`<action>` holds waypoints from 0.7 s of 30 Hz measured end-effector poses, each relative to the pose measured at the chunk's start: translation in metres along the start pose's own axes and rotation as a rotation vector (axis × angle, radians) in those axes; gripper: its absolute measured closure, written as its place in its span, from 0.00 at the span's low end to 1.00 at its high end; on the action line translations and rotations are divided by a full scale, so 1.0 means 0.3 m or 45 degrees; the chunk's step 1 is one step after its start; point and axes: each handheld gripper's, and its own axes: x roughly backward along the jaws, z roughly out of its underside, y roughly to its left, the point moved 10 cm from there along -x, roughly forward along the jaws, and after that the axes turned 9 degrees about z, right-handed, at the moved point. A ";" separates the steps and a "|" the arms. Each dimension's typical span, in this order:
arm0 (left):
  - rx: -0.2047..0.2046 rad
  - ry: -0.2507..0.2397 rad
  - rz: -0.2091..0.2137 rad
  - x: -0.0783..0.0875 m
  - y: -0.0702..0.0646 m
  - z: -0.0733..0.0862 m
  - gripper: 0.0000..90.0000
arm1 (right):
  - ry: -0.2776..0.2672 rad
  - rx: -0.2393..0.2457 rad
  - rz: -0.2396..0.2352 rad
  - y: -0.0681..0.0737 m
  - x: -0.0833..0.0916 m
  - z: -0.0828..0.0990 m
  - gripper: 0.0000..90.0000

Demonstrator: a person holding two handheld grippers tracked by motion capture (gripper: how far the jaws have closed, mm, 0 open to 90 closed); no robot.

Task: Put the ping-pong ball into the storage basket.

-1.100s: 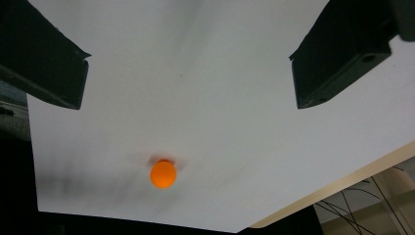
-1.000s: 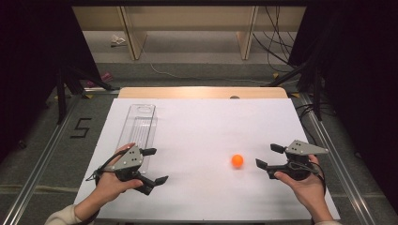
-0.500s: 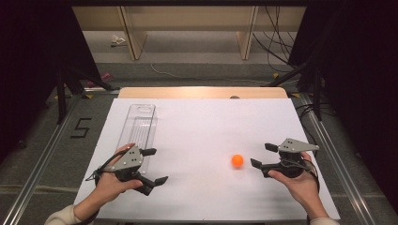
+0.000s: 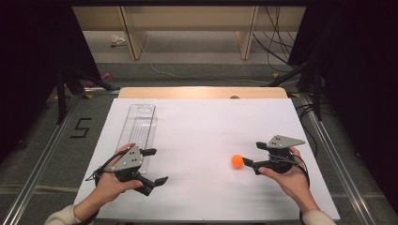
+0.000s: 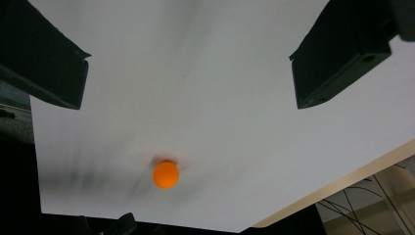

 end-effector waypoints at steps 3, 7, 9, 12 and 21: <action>0.000 0.000 0.001 0.000 0.000 0.000 0.00 | 0.011 0.010 -0.008 0.005 -0.015 -0.001 0.18; 0.000 0.000 0.001 0.000 0.000 0.000 0.00 | 0.055 0.037 -0.029 0.024 -0.064 0.002 0.18; -0.002 0.001 0.002 0.001 -0.001 0.000 0.00 | 0.065 0.046 -0.036 0.028 -0.073 0.003 0.18; -0.002 0.000 0.002 0.001 -0.001 0.000 0.00 | 0.111 0.078 -0.057 0.047 -0.108 0.013 0.18; -0.002 0.001 0.003 0.001 -0.003 0.000 0.00 | 0.185 0.104 -0.080 0.062 -0.164 0.038 0.19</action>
